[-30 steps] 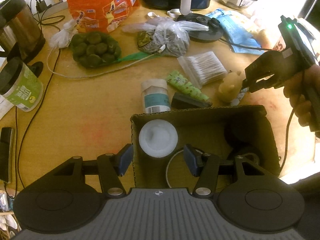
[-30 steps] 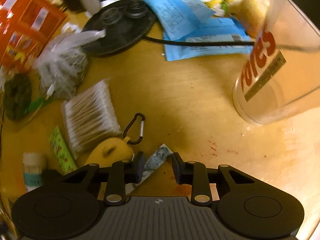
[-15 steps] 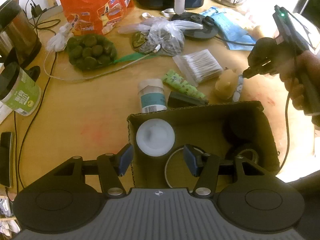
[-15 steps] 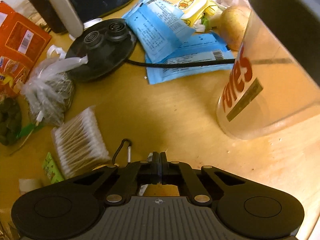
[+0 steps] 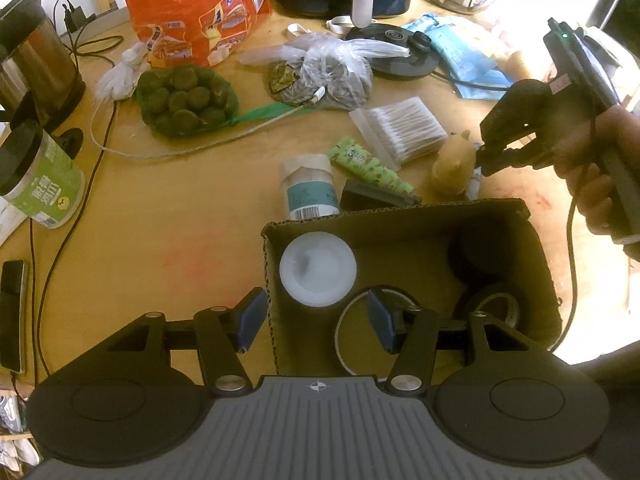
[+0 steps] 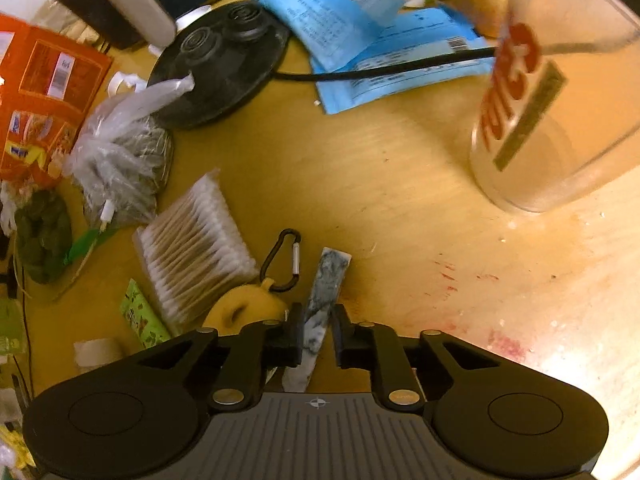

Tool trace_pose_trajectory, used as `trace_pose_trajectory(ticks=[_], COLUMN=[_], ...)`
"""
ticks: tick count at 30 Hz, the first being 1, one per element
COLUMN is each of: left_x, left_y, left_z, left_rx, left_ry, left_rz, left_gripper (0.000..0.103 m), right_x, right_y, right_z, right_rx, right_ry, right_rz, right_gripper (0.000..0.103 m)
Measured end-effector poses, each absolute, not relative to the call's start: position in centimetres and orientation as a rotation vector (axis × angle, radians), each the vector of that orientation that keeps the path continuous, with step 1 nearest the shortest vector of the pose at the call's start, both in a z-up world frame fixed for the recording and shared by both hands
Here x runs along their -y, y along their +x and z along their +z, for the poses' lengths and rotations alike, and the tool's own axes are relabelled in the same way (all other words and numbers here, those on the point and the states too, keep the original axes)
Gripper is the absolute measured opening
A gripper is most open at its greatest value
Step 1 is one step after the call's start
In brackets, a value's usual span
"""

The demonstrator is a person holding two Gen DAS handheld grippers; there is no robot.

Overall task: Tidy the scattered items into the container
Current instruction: 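Lift the silver foil strip upright with the right gripper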

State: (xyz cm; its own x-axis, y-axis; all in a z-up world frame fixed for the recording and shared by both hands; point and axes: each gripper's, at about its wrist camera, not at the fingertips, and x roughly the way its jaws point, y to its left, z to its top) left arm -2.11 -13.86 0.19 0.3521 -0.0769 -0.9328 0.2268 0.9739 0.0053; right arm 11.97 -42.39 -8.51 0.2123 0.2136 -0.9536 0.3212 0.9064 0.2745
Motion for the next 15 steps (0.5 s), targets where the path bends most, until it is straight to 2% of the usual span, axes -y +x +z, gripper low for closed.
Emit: trace_pose_trajectory(ticks=[6,10,15], left_x=[13.7,13.6,13.4], left_y=[-2.1,-2.1,-2.1], left_z=[0.2,0.1,0.1], left_rx=[-1.195,-1.196,-1.194], left_ry=[0.139,0.137,0.137], left_rz=[-0.194,-0.192,-0.190], left_gripper=[0.055,0.055,0.055], right_x=[41.3,41.5,42.5], right_y=[12.2,12.5,12.8], right_z=[-8.4,-8.3,-8.3], right_rx=[-1.371,-1.356,-1.358], right_ry=[0.387,0.340,0.352], right_rz=[-0.066,-0.074,-0.098], right_gripper=[0.020,0.010,0.012])
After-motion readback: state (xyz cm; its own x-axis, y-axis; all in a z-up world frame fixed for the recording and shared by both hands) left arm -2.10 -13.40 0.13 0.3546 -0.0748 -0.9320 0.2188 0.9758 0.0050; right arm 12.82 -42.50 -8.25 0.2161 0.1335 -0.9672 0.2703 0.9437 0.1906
